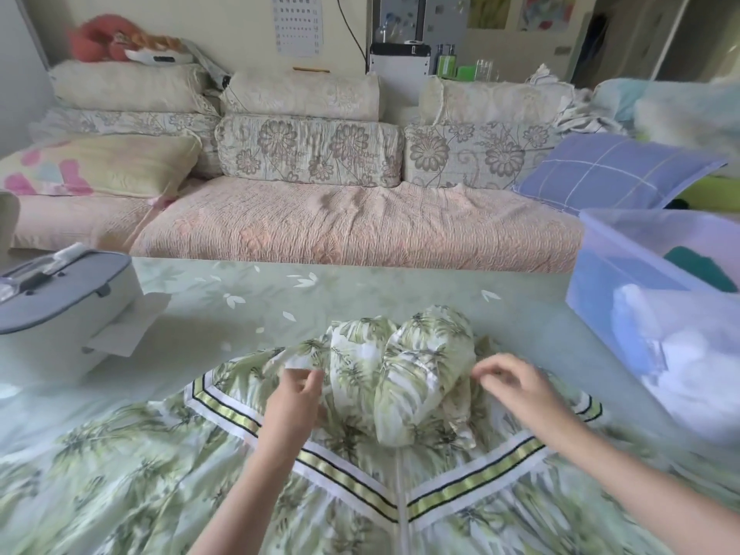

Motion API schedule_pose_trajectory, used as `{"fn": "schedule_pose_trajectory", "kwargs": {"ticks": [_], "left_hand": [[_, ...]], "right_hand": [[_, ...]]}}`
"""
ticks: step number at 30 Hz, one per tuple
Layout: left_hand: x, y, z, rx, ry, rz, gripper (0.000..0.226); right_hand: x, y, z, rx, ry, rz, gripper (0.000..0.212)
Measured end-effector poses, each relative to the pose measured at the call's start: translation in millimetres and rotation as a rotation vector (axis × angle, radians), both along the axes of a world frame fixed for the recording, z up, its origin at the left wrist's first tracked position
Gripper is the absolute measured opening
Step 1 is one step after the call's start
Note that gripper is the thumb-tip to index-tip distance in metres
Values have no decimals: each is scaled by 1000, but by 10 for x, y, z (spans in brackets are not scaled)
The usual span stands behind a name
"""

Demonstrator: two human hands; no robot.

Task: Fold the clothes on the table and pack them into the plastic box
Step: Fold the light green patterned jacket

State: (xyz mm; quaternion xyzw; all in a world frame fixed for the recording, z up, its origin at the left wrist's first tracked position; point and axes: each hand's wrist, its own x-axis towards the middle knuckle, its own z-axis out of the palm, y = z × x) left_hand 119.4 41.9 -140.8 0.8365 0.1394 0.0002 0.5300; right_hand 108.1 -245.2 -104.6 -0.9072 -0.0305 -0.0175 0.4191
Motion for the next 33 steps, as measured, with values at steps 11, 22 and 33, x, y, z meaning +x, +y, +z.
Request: {"fn": "schedule_pose_trajectory", "kwargs": {"ticks": [11,22,33], "left_hand": [[141,-382,201,-132,-6,41,17],[25,-240,283,-603,197,200,51],[-168,-297,330,-858,217,44,14]], "right_hand": [[19,383,-52,555,428,-216,25],[-726,66,-1,570,748,-28,36],[-398,361,33,989,625,-277,8]]}}
